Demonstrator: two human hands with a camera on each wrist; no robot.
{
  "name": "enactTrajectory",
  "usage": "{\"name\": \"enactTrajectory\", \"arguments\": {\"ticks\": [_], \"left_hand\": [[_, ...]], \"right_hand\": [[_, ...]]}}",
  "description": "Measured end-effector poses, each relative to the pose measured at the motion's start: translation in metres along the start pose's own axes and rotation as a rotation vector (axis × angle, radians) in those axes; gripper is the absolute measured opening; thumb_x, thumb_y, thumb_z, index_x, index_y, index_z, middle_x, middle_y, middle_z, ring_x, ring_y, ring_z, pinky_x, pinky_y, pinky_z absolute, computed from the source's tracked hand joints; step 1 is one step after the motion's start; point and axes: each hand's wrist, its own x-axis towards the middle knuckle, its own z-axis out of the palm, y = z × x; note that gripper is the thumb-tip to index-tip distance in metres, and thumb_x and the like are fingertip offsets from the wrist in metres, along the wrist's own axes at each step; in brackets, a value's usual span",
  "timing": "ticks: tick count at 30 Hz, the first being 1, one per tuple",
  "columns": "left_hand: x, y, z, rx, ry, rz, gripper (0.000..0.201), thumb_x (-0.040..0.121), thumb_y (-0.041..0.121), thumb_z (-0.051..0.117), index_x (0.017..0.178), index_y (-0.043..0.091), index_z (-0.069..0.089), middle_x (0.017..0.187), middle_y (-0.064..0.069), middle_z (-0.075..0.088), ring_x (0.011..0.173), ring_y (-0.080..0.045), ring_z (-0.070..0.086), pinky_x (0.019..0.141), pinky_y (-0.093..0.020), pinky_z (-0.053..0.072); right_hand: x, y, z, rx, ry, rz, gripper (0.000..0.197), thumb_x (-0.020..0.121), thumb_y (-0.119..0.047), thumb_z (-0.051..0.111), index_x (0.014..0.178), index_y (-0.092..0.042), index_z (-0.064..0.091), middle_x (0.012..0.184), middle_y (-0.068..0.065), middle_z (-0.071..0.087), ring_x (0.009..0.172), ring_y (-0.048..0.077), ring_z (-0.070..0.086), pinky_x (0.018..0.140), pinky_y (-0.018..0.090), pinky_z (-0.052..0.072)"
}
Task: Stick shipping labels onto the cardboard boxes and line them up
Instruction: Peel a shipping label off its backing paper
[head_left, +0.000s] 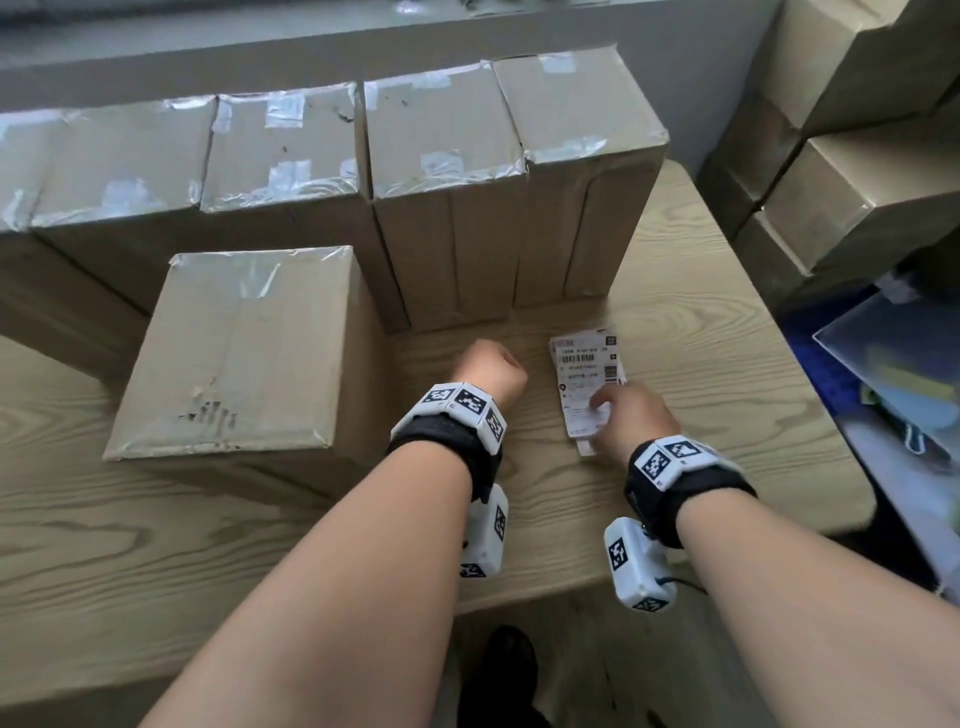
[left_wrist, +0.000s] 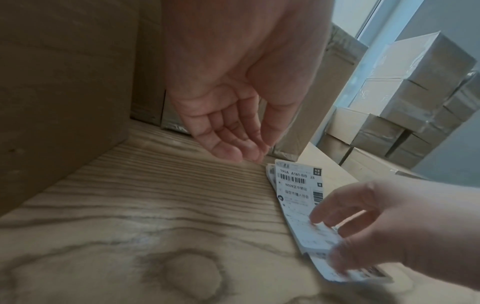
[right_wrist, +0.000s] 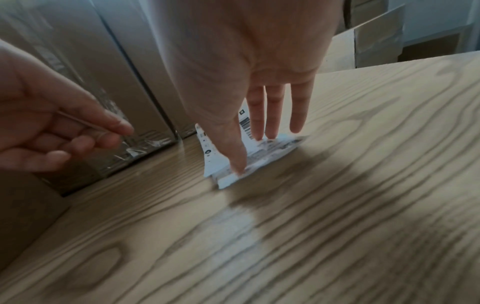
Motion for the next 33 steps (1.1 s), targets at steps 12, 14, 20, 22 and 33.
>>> {"name": "enactTrajectory", "arguments": {"ticks": [12,14,20,22,33], "left_hand": [[0.01,-0.007,0.017,-0.068,-0.18,-0.137,0.015,0.09,0.021,0.057,0.08,0.01,0.059,0.084,-0.012,0.07,0.078,-0.03,0.068,0.078,-0.039,0.056],[0.009,-0.004,0.019,-0.192,-0.224,-0.189,0.027,0.094,0.031,0.054,0.095,0.004,0.059,0.083,-0.013,0.071,0.077,-0.03,0.071,0.077,-0.038,0.058],[0.006,0.008,0.019,-0.434,-0.207,-0.282,0.019,0.091,0.018,0.059,0.086,0.0,0.063,0.088,-0.019,0.069,0.071,-0.03,0.067,0.076,-0.039,0.058],[0.008,0.009,0.019,-0.35,-0.18,-0.279,0.009,0.083,0.006,0.063,0.089,0.0,0.068,0.091,-0.018,0.073,0.08,-0.031,0.071,0.084,-0.043,0.058],[-0.007,0.01,-0.004,-0.31,-0.158,-0.212,0.019,0.084,-0.001,0.068,0.076,0.012,0.056,0.108,-0.015,0.071,0.099,-0.029,0.069,0.09,-0.044,0.056]], "right_hand": [[-0.001,-0.002,-0.011,0.114,0.114,-0.071,0.016,0.085,-0.025,0.062,0.091,-0.028,0.075,0.117,0.001,0.064,0.11,0.025,0.058,0.086,0.033,0.049],[-0.002,-0.005,-0.017,0.145,0.134,-0.126,0.015,0.085,-0.027,0.064,0.093,-0.027,0.076,0.114,0.001,0.063,0.112,0.023,0.055,0.089,0.032,0.046],[-0.007,-0.016,-0.03,0.233,0.136,-0.219,0.01,0.082,-0.027,0.07,0.089,-0.026,0.077,0.106,-0.002,0.061,0.11,0.018,0.052,0.092,0.03,0.045],[-0.01,-0.019,-0.032,0.245,0.088,-0.233,0.007,0.077,-0.029,0.073,0.082,-0.028,0.077,0.102,-0.003,0.062,0.104,0.018,0.056,0.085,0.028,0.045],[-0.01,-0.013,-0.052,0.628,0.171,0.073,0.066,0.077,-0.034,0.076,0.134,-0.02,0.047,0.107,-0.001,0.065,0.097,0.02,0.065,0.089,0.042,0.053]]}}
